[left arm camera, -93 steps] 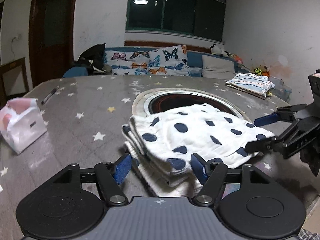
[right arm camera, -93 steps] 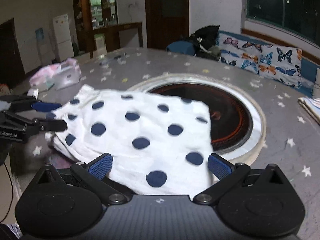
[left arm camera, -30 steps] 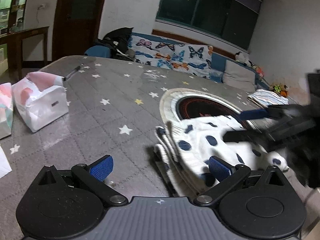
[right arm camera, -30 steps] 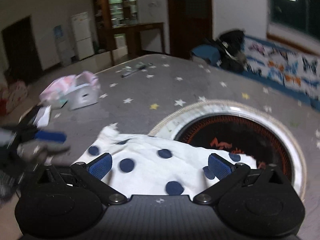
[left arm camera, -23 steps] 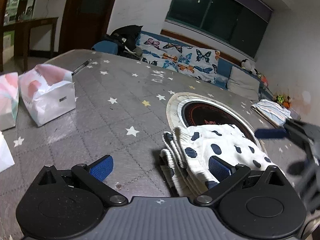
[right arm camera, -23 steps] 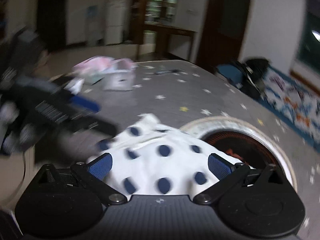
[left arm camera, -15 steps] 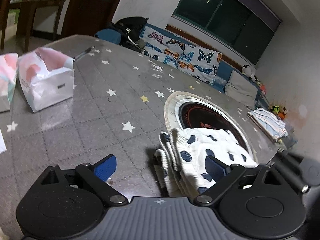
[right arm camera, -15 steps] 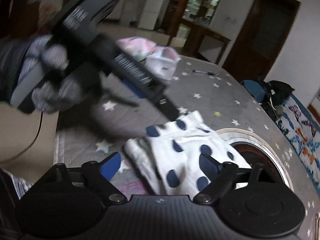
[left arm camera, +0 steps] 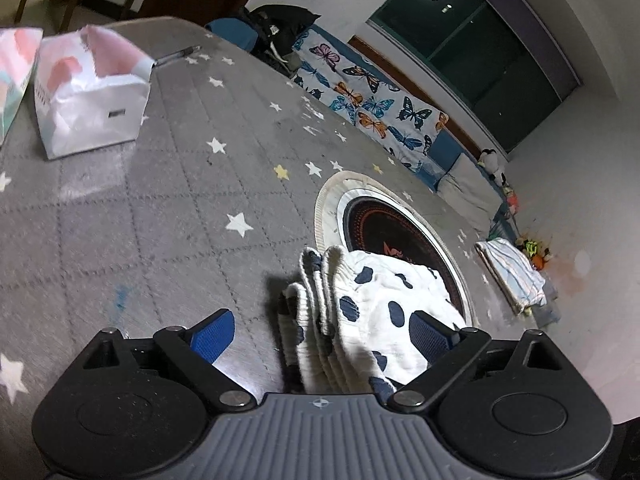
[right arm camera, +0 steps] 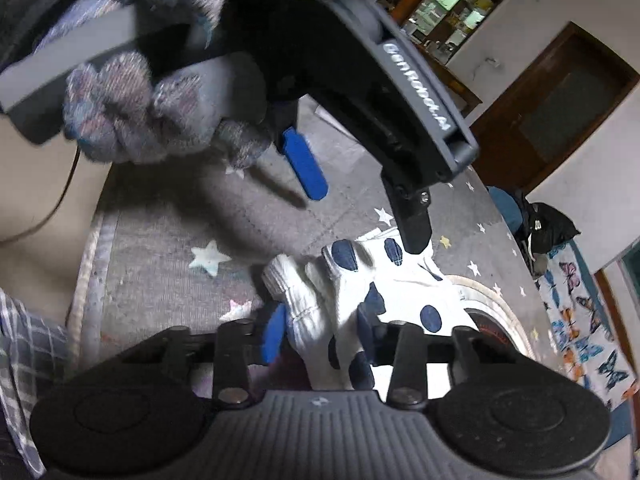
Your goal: Fold clothes
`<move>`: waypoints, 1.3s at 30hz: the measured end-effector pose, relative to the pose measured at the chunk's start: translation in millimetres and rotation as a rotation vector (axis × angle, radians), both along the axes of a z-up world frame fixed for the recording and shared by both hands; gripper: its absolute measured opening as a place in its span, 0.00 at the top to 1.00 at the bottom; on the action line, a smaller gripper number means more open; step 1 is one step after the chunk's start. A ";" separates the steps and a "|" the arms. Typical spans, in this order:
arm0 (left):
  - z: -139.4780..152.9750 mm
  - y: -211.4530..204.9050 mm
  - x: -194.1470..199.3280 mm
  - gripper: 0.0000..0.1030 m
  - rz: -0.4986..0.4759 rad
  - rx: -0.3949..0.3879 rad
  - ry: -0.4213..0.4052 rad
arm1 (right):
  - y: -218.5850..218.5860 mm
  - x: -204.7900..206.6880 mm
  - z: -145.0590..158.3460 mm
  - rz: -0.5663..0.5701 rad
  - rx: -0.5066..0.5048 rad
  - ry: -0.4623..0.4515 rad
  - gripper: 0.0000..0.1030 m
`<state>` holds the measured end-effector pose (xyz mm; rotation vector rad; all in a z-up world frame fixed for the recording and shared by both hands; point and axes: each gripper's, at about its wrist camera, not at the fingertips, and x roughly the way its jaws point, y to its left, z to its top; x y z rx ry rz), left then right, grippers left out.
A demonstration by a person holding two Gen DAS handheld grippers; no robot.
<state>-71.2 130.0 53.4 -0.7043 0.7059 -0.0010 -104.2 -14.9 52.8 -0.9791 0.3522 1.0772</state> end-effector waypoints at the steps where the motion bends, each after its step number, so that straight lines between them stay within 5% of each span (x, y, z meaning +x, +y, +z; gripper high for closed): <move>1: -1.4 1.4 0.1 0.05 0.008 -0.026 0.004 | -1.6 0.4 2.1 -0.005 0.015 0.005 0.68; 8: -13.4 6.7 -0.9 0.03 0.067 -0.229 0.025 | -12.9 4.9 17.1 -0.044 0.118 0.034 0.75; 21: -31.1 -3.7 5.4 0.06 0.135 -0.472 0.067 | -35.7 0.9 32.0 -0.071 0.197 0.066 0.77; 30: -43.8 -1.9 11.3 0.60 0.128 -0.478 0.078 | -43.6 3.7 30.9 -0.060 0.199 0.135 0.76; 39: -47.0 1.8 10.8 0.68 0.111 -0.435 0.077 | -73.2 46.0 49.0 -0.173 0.302 0.326 0.62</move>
